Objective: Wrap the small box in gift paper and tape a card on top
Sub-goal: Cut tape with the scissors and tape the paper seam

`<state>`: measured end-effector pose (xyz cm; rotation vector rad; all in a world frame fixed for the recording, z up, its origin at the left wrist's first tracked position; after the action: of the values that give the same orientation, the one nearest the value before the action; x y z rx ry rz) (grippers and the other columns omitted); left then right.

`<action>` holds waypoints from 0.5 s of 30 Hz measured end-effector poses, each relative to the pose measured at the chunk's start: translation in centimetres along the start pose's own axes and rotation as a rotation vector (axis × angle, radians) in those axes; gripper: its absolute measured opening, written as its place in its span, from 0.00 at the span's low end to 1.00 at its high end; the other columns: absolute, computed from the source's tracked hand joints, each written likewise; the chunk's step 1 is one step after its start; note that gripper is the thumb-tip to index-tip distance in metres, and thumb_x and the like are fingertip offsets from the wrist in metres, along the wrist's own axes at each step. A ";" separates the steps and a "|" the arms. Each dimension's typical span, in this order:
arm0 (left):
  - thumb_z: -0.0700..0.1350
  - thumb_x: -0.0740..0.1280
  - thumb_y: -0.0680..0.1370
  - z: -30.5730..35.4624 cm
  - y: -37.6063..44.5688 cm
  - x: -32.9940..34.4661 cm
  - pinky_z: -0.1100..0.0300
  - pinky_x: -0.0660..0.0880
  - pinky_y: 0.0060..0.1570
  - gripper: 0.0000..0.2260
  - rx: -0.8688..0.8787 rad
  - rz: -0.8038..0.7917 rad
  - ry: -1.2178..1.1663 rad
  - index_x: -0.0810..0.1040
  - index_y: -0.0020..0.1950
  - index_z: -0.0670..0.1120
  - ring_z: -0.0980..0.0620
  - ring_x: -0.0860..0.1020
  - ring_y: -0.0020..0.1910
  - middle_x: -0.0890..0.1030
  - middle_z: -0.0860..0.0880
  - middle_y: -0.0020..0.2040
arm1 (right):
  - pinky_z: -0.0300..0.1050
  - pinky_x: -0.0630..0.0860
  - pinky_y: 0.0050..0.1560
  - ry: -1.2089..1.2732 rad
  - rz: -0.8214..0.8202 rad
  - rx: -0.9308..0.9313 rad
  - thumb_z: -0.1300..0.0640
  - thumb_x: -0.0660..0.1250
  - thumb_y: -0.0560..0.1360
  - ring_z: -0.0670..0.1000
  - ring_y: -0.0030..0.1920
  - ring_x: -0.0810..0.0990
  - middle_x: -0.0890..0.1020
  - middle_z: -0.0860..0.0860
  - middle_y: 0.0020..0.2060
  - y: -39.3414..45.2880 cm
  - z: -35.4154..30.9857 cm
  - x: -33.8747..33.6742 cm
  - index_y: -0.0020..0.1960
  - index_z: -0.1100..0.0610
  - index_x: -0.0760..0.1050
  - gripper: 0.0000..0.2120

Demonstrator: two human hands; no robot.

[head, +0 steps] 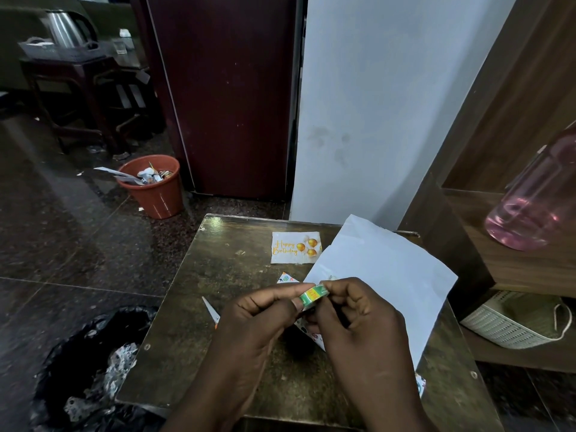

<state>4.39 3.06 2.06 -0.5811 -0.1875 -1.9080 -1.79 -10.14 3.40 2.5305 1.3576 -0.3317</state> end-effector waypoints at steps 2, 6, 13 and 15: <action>0.38 0.75 0.69 0.1 -0.1 0.1 0.59 0.81 0.53 0.10 0.006 -0.009 0.018 0.89 0.49 0.41 0.43 0.85 0.56 0.87 0.37 0.53 | 0.57 0.83 0.47 0.001 0.002 -0.005 0.59 0.73 0.76 0.46 0.40 0.87 0.86 0.42 0.38 0.0 -0.2 0.0 0.47 0.43 0.80 0.10; 0.40 0.80 0.66 0.1 -0.1 0.0 0.61 0.80 0.51 0.11 0.037 0.018 0.109 0.89 0.48 0.43 0.45 0.85 0.55 0.87 0.39 0.51 | 0.55 0.83 0.46 -0.070 0.007 -0.021 0.57 0.73 0.76 0.45 0.40 0.86 0.85 0.39 0.38 -0.1 -0.4 0.1 0.46 0.44 0.80 0.07; 0.42 0.71 0.69 -0.4 0.1 0.0 0.58 0.79 0.52 0.07 0.078 0.041 0.227 0.87 0.45 0.44 0.48 0.84 0.48 0.87 0.40 0.47 | 0.47 0.80 0.43 -0.273 0.060 -0.105 0.54 0.73 0.75 0.42 0.42 0.82 0.84 0.38 0.38 -0.5 -1.1 0.1 0.49 0.46 0.79 0.05; 0.41 0.71 0.69 -0.4 0.0 0.1 0.59 0.79 0.50 0.07 0.094 0.042 0.253 0.87 0.44 0.43 0.49 0.84 0.47 0.87 0.40 0.46 | 0.46 0.79 0.44 -0.272 0.057 -0.103 0.54 0.73 0.75 0.42 0.42 0.82 0.83 0.38 0.38 -0.5 -1.1 0.1 0.49 0.46 0.79 0.05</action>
<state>4.28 2.85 1.77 -0.2754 -0.1002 -1.9016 -2.05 -9.48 4.36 2.3344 1.1664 -0.5561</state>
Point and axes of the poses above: each hand's wrist, its own y-axis towards the middle knuckle, its own x-axis out of the palm, z = x × y, the point moved 5 cm from there along y, towards the middle knuckle
